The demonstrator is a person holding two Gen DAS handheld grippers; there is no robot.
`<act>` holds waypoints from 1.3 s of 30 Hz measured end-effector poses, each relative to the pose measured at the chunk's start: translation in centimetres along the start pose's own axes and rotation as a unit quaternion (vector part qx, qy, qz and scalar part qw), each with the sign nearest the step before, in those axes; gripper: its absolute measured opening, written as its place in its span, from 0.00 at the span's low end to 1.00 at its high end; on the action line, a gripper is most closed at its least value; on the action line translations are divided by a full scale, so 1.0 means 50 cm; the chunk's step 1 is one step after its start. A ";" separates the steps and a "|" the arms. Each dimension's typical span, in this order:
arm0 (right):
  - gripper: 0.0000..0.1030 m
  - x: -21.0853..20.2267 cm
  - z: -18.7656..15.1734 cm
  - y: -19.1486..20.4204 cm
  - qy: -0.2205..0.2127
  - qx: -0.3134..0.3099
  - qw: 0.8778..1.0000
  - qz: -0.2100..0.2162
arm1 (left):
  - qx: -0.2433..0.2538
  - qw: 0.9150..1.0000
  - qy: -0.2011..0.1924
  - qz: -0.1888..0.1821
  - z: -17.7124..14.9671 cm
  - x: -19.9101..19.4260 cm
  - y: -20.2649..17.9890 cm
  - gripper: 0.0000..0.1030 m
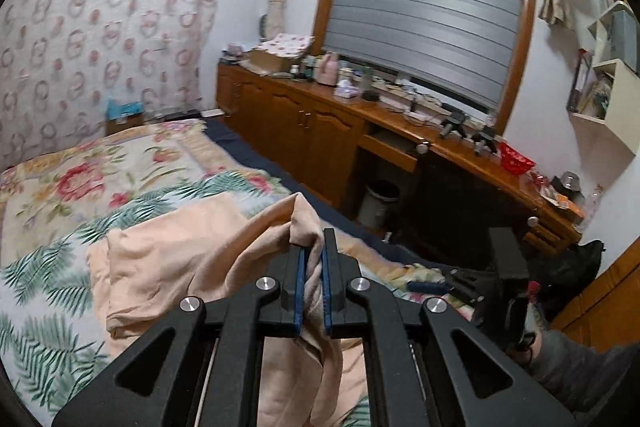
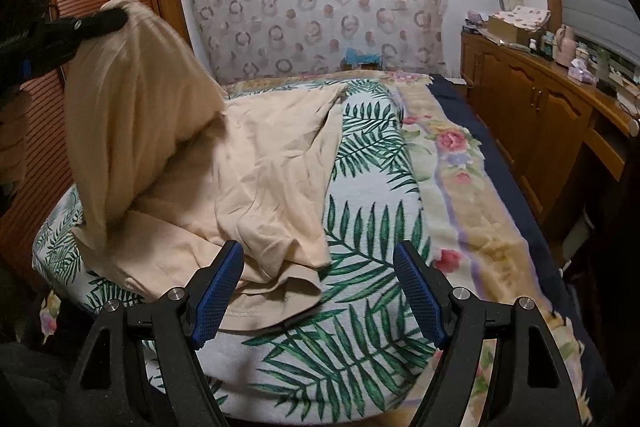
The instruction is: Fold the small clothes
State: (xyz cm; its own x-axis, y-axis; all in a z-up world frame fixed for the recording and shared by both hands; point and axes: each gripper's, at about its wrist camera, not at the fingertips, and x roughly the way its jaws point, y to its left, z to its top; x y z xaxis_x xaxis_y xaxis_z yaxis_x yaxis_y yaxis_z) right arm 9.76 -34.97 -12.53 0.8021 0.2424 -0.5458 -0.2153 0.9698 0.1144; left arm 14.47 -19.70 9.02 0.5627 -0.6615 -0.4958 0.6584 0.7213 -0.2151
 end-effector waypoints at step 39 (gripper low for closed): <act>0.77 0.155 0.175 0.110 0.010 -0.088 0.996 0.031 | -0.050 0.983 0.073 0.161 -0.194 0.022 0.302 0.78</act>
State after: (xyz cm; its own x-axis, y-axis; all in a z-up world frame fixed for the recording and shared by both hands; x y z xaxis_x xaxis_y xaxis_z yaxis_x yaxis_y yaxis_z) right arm 19.67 -27.52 -8.86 0.7733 0.3004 -0.5583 -0.3603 0.9328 0.0028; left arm 20.19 -7.52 -2.93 0.6513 -0.3642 -0.6657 0.4008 0.9100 -0.1057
